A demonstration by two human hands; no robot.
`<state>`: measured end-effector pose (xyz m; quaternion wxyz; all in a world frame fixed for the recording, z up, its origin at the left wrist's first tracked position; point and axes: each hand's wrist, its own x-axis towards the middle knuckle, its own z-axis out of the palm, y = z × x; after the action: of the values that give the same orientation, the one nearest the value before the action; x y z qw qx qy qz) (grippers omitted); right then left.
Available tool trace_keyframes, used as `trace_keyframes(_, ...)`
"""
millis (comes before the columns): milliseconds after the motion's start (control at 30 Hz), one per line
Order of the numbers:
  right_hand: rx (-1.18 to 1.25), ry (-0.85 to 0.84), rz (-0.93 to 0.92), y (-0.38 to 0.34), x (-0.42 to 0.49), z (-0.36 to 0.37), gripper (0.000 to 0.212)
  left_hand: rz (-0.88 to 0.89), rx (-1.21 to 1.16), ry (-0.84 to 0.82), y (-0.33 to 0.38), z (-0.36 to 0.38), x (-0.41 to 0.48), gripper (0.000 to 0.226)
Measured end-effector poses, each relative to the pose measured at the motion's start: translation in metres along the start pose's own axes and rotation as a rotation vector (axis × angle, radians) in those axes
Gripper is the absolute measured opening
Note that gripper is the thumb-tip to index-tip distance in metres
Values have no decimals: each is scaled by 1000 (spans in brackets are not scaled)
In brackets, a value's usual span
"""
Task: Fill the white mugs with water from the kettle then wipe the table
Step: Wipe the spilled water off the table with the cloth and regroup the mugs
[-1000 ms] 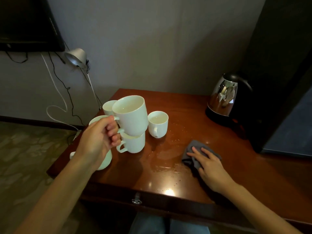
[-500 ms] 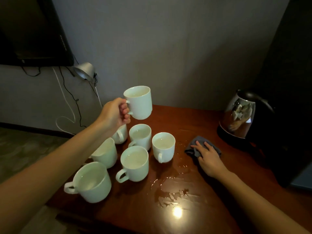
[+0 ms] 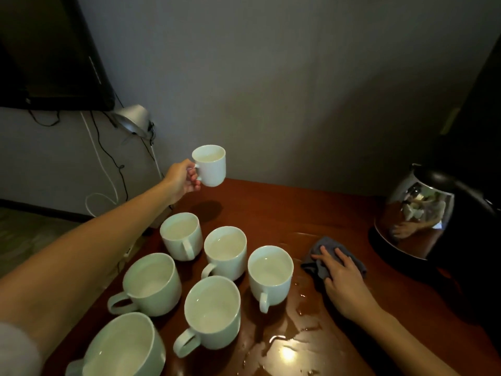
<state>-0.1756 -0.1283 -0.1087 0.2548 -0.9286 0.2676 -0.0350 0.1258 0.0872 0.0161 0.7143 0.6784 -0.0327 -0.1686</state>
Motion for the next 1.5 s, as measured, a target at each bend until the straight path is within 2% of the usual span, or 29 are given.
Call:
trace_keyframes(133, 17, 0, 32, -3, 7, 4, 63, 2, 15, 19, -10, -5, 34, 36)
trace_keyframes(533, -91, -57, -76, -1, 13, 0, 61, -56, 45, 35, -57, -17, 117, 35)
trace_keyframes(700, -66, 1, -110, 0, 13, 2, 61, -63, 14, 46, -65, -18, 126, 35)
trace_keyframes(967, -72, -13, -120, 0, 15, 5, 56, -71, -1, 20, -63, -20, 129, 36)
trace_keyframes(1067, -68, -32, -102, 1, 14, 5, 61, -62, 20, 34, -61, -21, 128, 37)
trace_keyframes(1167, -91, -30, -100, 0, 15, 4, 57, -16, 138, 59, -61, -23, 129, 39)
trace_keyframes(1333, -93, -38, -67, -5, 13, 0, 60, 50, 501, 74, -57, -29, 127, 37)
trace_keyframes(1500, -88, -58, -49, -7, 8, -5, 63, 84, 716, 291, -46, -25, 104, 57)
